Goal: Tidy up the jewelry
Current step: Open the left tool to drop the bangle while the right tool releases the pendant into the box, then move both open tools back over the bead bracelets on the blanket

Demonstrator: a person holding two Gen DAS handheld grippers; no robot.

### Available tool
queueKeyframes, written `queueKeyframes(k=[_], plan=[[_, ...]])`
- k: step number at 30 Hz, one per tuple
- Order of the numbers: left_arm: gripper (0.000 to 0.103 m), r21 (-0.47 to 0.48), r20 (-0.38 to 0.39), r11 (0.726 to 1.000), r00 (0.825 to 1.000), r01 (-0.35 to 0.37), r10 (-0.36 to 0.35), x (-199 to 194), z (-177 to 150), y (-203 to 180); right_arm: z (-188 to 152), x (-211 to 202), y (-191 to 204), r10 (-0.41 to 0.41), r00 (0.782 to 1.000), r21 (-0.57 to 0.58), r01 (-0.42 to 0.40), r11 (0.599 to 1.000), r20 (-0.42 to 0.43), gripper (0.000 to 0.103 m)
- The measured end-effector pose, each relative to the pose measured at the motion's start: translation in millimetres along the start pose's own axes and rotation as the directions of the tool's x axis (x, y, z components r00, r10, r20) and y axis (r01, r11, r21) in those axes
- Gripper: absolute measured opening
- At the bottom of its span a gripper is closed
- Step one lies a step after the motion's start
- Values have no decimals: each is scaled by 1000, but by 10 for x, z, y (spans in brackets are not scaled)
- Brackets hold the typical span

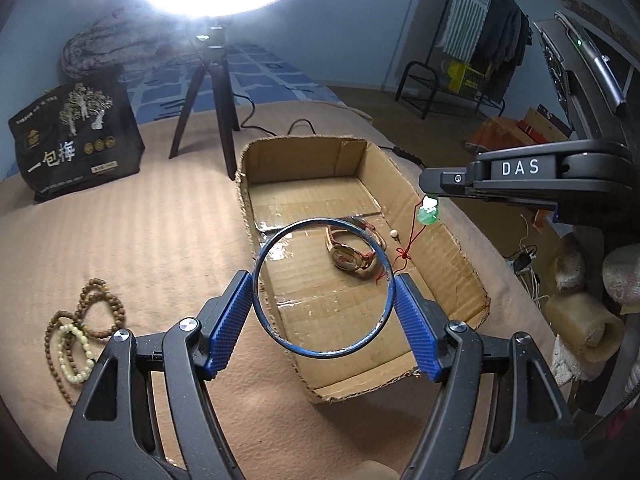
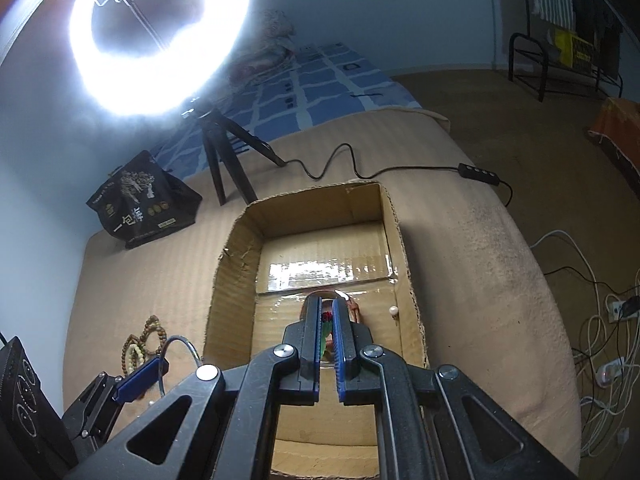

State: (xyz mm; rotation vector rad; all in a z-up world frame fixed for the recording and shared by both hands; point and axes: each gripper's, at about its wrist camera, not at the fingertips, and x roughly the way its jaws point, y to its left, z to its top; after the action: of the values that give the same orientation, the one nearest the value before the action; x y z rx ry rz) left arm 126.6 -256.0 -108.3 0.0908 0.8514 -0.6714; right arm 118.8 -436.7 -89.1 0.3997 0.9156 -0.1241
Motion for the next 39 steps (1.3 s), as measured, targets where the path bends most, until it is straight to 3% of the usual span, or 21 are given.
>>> queueKeyframes(k=[10,11,12,14,20,25,39], plan=[[73,17,-34,1000,999,4,-4,127,-23,-82,4,96,-63,-11,1000,19,11,1000,-23,6],[74,18,-38,1000,999,5,-4,130,-26,-84,4,98,-68,-14,1000,18,15,1000,-23,13],[74,19,-43,1000,999,3,-2,135,-27,-86,6,94,-70,-20,1000,18,21,1000,-19,31],[74,22,-49,1000,999,-4,5,139,-29,-88,10,67,-72,-43,999,21,43,999,-4,49],[77,24,-55,1000,998,-8,9,124,-38,-79,40,-31,-57,-56,997,23,55,998,47,79],[78,25,-60,1000,998,-12,13,106,-70,-72,52,-82,-54,-45,996,36,42,998,74,87],[78,-40,-15,999,999,-33,32,-133,-170,229,22,-138,-3,-32,996,17,30,999,88,89]])
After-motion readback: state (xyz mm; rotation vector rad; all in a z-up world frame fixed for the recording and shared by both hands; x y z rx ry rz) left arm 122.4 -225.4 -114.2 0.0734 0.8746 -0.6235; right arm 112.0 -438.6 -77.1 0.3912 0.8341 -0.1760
